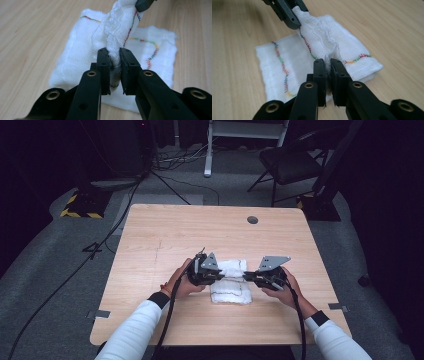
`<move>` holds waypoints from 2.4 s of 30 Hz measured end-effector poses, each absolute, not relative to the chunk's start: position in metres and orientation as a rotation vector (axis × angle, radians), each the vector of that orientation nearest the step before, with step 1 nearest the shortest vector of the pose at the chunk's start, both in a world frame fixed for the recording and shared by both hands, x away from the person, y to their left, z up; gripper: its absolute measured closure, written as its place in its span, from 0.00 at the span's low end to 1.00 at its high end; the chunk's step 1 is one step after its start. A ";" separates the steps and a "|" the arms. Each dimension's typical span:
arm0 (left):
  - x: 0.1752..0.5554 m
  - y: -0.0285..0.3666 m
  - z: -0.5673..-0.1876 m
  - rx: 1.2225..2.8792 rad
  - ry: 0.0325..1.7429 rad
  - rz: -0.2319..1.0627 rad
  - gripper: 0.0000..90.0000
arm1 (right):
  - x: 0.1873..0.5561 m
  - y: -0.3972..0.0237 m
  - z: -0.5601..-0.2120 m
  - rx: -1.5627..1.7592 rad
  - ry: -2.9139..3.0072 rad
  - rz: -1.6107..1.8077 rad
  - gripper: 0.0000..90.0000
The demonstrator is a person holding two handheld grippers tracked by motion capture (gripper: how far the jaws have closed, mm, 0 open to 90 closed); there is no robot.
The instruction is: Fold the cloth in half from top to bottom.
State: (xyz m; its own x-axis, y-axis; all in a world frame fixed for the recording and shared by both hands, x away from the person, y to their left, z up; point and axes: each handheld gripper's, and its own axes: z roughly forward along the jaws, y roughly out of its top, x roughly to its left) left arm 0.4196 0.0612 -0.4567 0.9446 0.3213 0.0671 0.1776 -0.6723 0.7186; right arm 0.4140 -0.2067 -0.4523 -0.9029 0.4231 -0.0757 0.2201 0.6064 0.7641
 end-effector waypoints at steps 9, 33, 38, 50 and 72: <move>0.399 0.058 -0.469 2.376 0.306 0.217 0.88 | 0.393 -0.207 -0.467 0.466 2.675 1.116 0.93; 0.368 0.070 -0.476 2.391 0.314 0.234 0.88 | 0.373 -0.205 -0.477 0.413 2.728 1.074 0.92; 0.361 0.072 -0.480 2.415 0.296 0.228 0.90 | 0.368 -0.209 -0.479 0.418 2.724 1.068 0.90; 0.362 0.076 -0.484 2.422 0.332 0.184 0.95 | 0.363 -0.221 -0.487 0.471 2.734 1.029 0.89; 0.388 0.067 -0.476 2.313 0.610 0.335 0.30 | 0.395 -0.204 -0.464 0.641 2.552 1.075 0.41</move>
